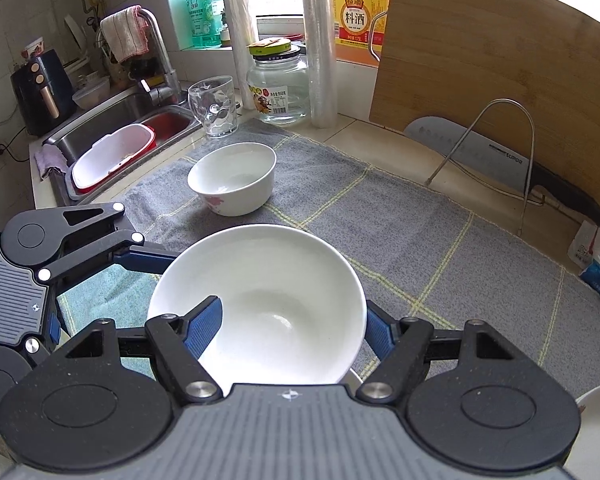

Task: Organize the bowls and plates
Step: 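Carry the held bowl with the right tool toward another white bowl, then lower the held bowl into the other white bowl and open the right tool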

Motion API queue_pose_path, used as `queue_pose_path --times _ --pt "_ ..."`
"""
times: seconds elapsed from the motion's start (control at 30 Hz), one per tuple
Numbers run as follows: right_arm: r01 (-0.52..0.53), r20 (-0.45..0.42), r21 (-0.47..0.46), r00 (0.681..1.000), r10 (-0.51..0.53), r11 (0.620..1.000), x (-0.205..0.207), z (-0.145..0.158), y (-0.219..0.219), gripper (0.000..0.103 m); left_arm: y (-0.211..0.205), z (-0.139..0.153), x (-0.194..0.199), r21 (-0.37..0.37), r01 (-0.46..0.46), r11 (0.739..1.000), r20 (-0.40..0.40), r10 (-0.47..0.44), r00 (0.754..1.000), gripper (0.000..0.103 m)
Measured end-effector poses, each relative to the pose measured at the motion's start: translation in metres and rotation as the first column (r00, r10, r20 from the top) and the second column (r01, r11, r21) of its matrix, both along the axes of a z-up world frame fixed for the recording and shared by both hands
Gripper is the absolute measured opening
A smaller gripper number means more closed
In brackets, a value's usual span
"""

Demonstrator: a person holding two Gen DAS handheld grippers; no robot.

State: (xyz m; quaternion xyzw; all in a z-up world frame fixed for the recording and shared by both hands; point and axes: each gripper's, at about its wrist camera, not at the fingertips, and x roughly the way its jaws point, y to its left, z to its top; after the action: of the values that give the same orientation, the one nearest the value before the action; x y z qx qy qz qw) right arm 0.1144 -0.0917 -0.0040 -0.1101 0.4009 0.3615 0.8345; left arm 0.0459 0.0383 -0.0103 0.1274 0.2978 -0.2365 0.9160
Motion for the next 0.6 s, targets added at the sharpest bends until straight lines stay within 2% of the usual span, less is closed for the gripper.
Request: queue_pose_path --times 0.6 --pt "0.057 -0.035 0.004 0.998 -0.056 0.998 -0.022 -0.01 -0.033 0.08 -0.024 -0.013 -0.006 -0.003 0.048 0.999 -0.077 -0.048 0.996 0.086"
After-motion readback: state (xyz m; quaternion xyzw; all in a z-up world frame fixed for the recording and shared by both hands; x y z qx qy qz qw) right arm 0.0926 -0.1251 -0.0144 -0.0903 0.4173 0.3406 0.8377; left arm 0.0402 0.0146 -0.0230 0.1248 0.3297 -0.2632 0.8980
